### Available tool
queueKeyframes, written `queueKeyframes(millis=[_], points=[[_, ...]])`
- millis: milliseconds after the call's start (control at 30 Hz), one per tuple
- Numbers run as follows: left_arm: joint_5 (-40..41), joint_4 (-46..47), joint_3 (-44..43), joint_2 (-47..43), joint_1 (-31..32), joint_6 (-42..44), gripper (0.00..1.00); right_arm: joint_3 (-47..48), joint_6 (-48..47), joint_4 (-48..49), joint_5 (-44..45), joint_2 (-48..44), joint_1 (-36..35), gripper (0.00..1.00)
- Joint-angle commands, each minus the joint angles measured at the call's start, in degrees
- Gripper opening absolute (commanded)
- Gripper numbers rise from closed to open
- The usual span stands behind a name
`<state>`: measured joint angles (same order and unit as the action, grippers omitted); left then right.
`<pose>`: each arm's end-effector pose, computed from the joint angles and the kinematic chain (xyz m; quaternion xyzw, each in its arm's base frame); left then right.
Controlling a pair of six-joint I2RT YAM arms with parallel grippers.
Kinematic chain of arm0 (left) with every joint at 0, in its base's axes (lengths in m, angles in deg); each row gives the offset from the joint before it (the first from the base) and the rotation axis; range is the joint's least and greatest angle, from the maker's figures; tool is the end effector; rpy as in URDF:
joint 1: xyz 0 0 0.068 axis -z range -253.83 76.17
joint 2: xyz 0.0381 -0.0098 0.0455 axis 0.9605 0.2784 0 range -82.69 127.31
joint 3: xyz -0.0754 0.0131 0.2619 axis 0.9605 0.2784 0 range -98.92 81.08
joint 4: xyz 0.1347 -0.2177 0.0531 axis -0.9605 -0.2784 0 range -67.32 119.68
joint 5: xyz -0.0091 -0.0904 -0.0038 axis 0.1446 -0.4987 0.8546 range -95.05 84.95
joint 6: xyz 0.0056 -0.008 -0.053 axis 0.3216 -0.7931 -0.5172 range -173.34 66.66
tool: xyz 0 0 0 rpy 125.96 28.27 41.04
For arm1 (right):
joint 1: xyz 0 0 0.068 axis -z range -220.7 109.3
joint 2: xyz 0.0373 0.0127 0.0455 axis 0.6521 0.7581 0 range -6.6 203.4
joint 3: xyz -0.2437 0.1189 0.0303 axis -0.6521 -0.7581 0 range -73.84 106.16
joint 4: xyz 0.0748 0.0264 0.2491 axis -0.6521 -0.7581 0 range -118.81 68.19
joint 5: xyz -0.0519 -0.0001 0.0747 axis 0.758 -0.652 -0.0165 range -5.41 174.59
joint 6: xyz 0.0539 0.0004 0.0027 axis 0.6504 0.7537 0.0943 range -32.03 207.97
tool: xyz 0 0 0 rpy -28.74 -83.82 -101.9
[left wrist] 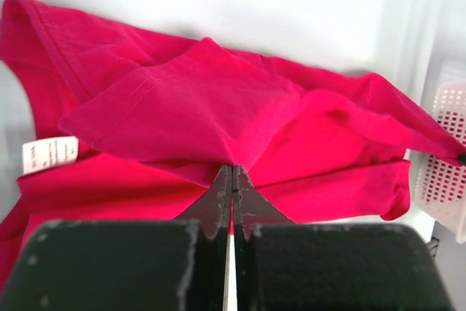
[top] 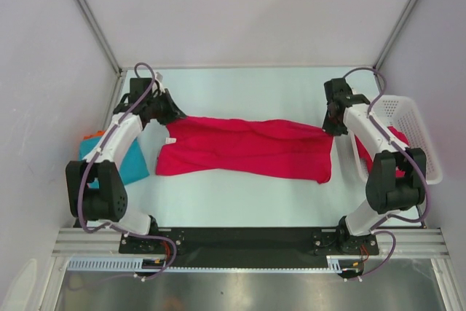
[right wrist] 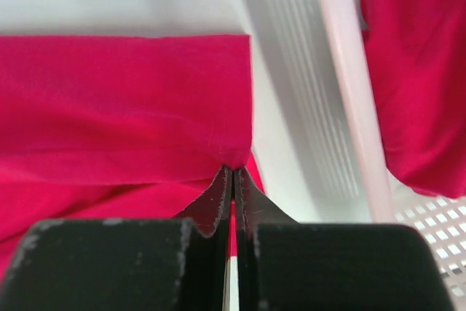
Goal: Fold and stack the t-shirts
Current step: Fold the other side of the tshirt into a rectangle
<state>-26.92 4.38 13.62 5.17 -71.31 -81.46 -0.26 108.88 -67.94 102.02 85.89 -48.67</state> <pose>0.3346 -0.0280 0.2716 -0.1317 0.9026 -0.2672 0.3107 0.3265 0.0350 0.2567 0.1414 0.9553 -0.0901 0.2437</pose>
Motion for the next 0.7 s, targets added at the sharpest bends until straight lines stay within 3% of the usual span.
queueKeyframes(millis=[0, 667], points=[[2.5, -2.0, 1.8, -5.6, 0.3, 3.3, 0.0, -2.9, 2.1, -0.6, 3.1, -2.6, 1.5, 0.0], [3.8, -5.0, 12.6, -12.1, 0.3, 4.1, 0.0, -9.2, 4.8, -4.5, 5.1, -5.3, 1.5, 0.0]])
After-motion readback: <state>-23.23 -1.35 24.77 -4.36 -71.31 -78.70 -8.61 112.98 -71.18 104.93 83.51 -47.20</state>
